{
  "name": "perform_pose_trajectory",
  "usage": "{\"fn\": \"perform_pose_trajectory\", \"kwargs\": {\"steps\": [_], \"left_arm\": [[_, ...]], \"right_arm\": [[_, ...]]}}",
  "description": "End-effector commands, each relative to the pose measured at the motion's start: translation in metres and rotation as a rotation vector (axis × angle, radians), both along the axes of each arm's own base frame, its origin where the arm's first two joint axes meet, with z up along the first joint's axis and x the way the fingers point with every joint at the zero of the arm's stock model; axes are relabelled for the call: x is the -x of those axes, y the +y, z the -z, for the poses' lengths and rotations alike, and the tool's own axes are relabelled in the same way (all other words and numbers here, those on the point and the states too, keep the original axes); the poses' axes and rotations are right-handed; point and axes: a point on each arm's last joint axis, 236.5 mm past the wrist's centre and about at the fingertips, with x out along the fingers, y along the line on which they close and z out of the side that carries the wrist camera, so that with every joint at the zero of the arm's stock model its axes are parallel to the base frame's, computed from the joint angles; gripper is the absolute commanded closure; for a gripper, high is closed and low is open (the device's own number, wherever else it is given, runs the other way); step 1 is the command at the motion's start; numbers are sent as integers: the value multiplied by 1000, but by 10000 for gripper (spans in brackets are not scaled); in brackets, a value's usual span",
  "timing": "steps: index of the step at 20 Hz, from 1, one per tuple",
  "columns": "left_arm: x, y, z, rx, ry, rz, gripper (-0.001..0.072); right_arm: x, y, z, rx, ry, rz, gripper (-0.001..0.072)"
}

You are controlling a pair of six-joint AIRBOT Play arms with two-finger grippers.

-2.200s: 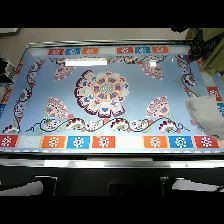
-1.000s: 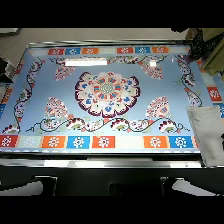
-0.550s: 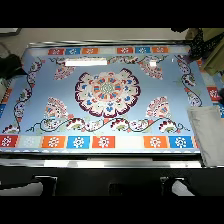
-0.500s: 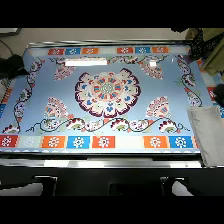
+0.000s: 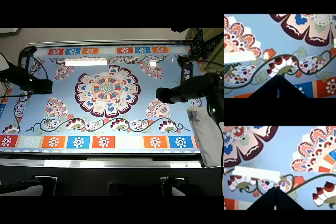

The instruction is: Fold the clothes and pants, and hang the long-sleeved shirts on hangers.

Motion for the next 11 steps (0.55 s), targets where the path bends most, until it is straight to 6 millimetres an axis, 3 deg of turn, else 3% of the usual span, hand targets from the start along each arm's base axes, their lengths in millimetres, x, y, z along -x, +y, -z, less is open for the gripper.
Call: {"fn": "perform_pose_trajectory", "kwargs": {"steps": [1,4,11], "left_arm": [[6,0,13,-30,28,16,686],[6,0,13,-30,27,16,686],[6,0,13,-30,28,16,686]], "right_arm": [[5,5,5,53,9,-50,678],[15,-4,11,93,54,-54,678],[15,-4,11,92,53,-54,678]]}}
